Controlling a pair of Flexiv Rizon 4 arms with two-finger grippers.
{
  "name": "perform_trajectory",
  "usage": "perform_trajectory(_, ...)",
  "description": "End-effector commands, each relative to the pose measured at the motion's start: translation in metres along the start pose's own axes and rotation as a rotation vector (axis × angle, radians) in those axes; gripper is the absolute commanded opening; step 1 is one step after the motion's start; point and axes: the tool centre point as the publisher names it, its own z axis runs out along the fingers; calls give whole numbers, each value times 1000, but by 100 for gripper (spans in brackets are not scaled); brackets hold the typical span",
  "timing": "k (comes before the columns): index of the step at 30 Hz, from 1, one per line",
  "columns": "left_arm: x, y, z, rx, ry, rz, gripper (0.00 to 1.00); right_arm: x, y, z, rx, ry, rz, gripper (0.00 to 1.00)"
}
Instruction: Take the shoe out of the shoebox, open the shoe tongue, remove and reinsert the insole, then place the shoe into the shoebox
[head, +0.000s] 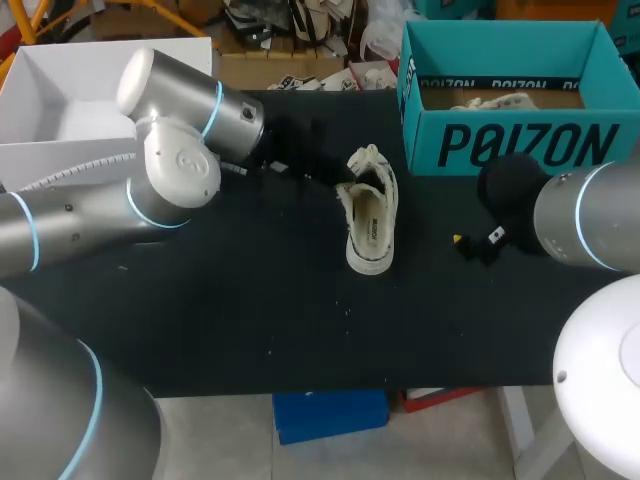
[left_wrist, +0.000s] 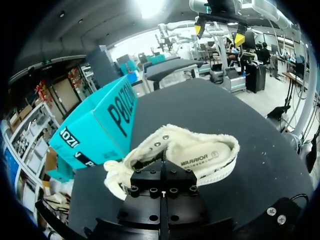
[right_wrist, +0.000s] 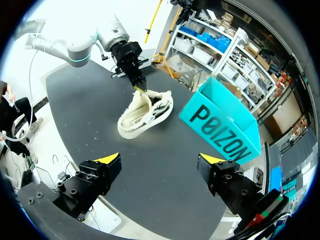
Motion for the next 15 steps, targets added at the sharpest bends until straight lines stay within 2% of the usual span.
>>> perform_trajectory(1, -9, -5, 3, -39, 44, 25, 0, 0, -1, 1, -2, 0, 1, 100)
perform_trajectory(8, -7, -6, 19, -78, 107, 61, 0, 0, -1, 1, -2, 0, 1, 100)
perform_trajectory(15, 15, -5, 40, -108, 203, 79, 0, 0, -1, 1, -2, 0, 1, 100)
